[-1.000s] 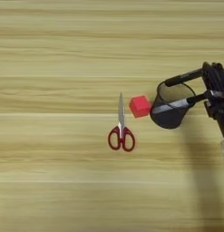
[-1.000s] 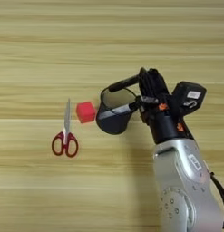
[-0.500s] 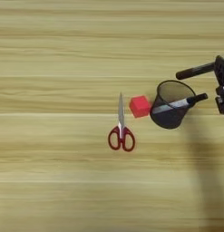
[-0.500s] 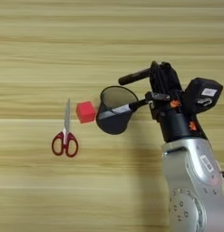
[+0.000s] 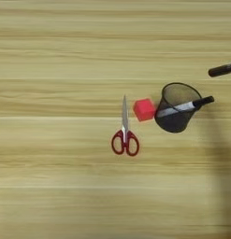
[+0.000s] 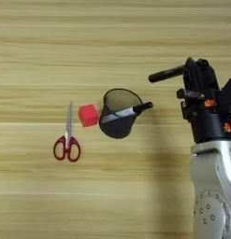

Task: Move the objects on the table

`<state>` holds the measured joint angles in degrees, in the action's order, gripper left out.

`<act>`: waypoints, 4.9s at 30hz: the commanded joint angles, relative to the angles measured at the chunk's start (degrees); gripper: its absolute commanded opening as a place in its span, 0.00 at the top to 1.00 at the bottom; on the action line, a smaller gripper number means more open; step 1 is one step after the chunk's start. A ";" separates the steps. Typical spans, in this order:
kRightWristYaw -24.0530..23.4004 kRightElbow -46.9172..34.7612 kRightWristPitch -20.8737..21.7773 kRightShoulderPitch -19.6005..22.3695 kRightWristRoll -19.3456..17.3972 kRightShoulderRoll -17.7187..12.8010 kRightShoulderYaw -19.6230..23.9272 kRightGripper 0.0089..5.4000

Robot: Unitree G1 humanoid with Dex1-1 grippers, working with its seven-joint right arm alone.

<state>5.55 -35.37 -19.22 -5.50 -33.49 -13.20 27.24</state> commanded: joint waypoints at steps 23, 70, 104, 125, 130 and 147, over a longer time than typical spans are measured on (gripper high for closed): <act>4.00 15.38 8.03 0.16 8.97 0.37 -3.49 0.86; 4.43 24.96 6.48 -6.19 14.65 4.62 -10.48 0.86; 3.01 25.57 4.70 -5.78 15.39 4.77 -10.58 0.69; 2.65 23.49 5.07 -5.60 15.97 4.67 -9.97 0.20; 2.16 19.49 3.82 -6.71 15.80 4.95 -10.79 0.10; 1.02 13.10 1.12 -7.76 15.59 4.97 -10.64 0.00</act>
<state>6.74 -18.53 -18.63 -14.25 -18.19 -7.21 16.69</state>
